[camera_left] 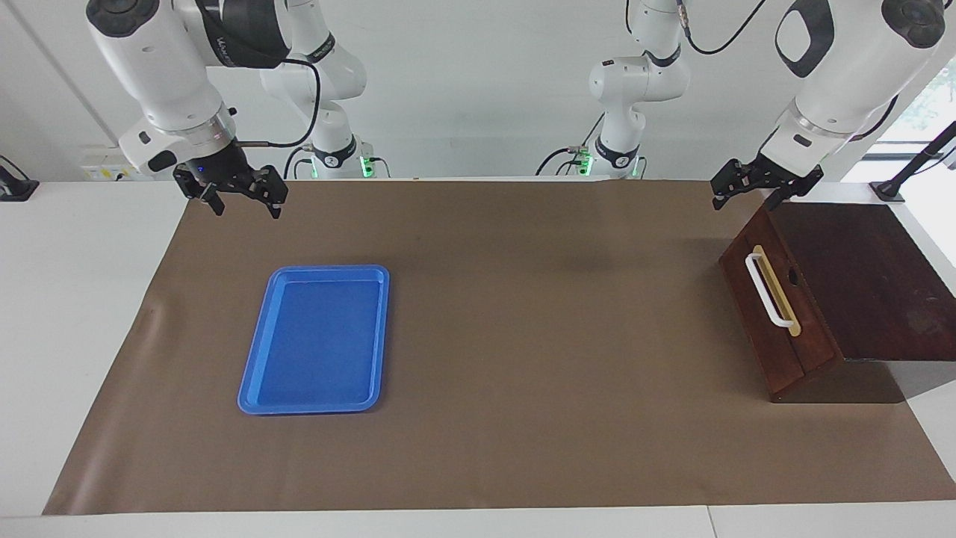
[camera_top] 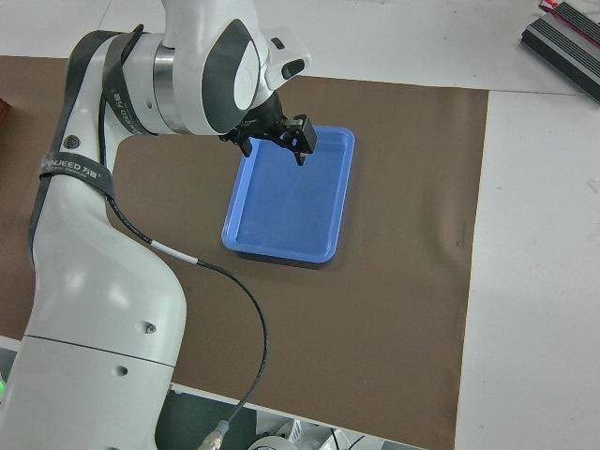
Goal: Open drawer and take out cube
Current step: 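Hook the left gripper on the white drawer handle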
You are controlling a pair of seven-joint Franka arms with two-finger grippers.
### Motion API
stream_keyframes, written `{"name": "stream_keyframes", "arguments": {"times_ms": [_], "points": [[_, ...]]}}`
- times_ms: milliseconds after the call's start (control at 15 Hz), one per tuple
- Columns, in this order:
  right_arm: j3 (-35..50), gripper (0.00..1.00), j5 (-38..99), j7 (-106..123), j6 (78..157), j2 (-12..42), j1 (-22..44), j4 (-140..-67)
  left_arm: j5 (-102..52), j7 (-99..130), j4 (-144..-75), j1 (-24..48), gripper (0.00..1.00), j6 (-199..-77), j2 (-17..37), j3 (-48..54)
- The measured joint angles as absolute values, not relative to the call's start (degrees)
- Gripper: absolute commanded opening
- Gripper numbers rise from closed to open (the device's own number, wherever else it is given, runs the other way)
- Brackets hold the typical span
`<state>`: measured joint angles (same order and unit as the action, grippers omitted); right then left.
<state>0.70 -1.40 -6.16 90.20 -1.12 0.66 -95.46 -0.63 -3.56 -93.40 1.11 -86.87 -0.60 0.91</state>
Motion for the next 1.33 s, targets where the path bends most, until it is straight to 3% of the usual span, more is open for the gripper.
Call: {"name": "stream_keyframes", "arguments": {"times_ms": [733,1067,1333], "points": [[0.5,1.00,-1.4,-6.2,90.2,-1.1,0.6,-95.5,0.1,-3.6,-93.9,1.3,1.00,-89.5,-0.6,1.2],[0.3,1.00,-0.5,-8.4,90.9,-1.1,-0.3,-95.5,8.5,-1.8,-98.6,3.7,1.00,-98.7,-0.1,1.4],[0.3,1.00,-0.3,-18.2,91.4,-1.1,-0.4,-95.5,18.5,1.4,-101.9,6.9,1.00,-104.4,3.3,1.5]]}}
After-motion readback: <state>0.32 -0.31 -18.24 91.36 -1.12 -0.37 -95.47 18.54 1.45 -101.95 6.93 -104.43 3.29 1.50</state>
